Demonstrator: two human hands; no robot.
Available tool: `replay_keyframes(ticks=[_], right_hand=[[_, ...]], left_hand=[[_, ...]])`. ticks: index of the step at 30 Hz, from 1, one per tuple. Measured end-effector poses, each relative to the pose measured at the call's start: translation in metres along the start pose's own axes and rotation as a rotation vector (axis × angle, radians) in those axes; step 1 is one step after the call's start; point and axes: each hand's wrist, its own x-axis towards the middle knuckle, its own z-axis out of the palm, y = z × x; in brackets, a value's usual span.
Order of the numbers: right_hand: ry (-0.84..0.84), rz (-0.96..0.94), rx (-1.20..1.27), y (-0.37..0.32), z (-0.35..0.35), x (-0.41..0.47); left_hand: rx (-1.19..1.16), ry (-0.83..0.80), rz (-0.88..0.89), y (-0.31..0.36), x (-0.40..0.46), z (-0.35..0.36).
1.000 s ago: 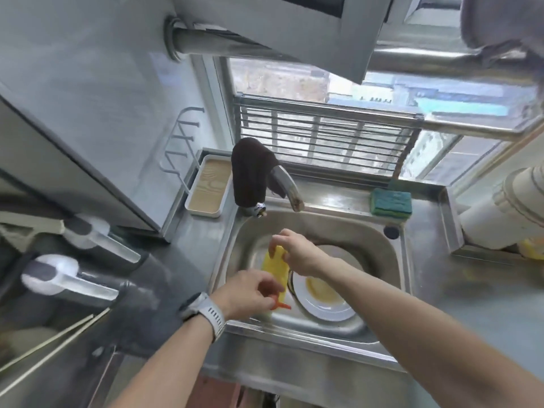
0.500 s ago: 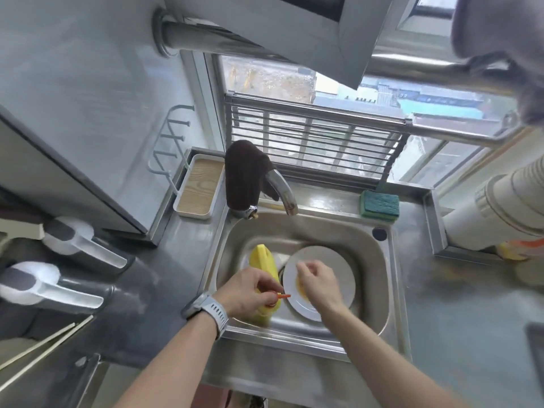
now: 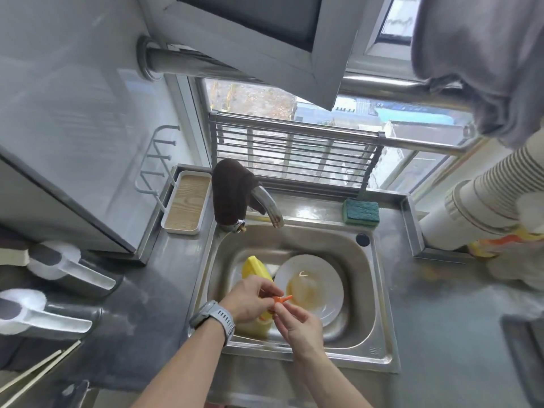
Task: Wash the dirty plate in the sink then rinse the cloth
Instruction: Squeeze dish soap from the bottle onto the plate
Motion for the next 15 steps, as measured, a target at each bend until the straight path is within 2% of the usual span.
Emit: replay_keyframes(ticks=[15], right_hand=[[0.086, -0.04, -0.085, 0.015, 0.0, 0.007]], left_hand=[[0.122, 0.045, 0.003, 0.005, 0.007, 0.005]])
